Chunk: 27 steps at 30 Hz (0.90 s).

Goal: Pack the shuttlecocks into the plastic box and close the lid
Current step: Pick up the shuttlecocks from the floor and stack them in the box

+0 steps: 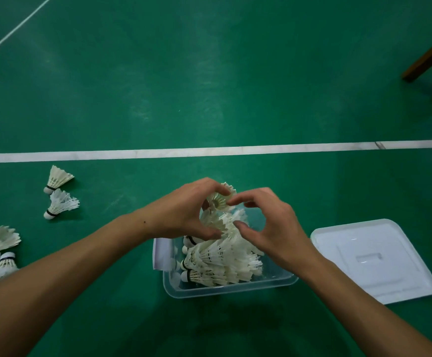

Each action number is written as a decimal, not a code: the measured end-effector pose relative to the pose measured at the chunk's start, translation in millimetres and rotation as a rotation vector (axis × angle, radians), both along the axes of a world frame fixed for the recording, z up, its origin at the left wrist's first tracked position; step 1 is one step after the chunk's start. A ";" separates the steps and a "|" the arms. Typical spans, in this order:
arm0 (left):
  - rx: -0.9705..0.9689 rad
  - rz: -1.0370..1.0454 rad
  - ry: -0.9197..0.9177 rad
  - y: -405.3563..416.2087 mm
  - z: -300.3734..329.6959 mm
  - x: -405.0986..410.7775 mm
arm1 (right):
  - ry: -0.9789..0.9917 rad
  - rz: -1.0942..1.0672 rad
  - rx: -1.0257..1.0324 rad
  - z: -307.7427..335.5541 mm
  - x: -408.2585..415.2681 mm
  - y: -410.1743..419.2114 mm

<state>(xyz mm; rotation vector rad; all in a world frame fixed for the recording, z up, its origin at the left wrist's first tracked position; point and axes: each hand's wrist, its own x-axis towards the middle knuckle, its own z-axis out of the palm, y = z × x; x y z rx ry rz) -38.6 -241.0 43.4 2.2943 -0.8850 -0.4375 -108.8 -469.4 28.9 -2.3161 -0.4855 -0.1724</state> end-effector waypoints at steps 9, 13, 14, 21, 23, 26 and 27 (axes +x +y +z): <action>-0.052 -0.058 0.091 -0.8 0.6 4.6 | -0.213 -0.127 -0.136 -8.5 9.2 2.7; -0.121 0.027 0.086 11.1 0.3 2.6 | -0.084 -0.358 -0.037 -12.6 -4.1 -20.6; -0.124 0.037 0.080 14.4 -0.3 1.6 | -0.051 -0.411 -0.039 -15.0 -7.4 -26.8; -0.121 0.066 0.044 21.6 -4.9 -9.1 | 0.085 -0.461 -0.146 -31.4 -16.0 -34.3; -0.116 0.077 0.038 21.8 -6.1 -10.3 | 0.104 -0.435 -0.167 -35.3 -14.7 -28.2; -0.112 0.096 0.043 24.4 -9.0 -10.4 | 0.159 -0.397 -0.168 -41.2 -13.1 -19.6; -0.104 0.101 0.043 25.2 -10.1 -10.4 | 0.186 -0.392 -0.147 -42.7 -12.0 -17.1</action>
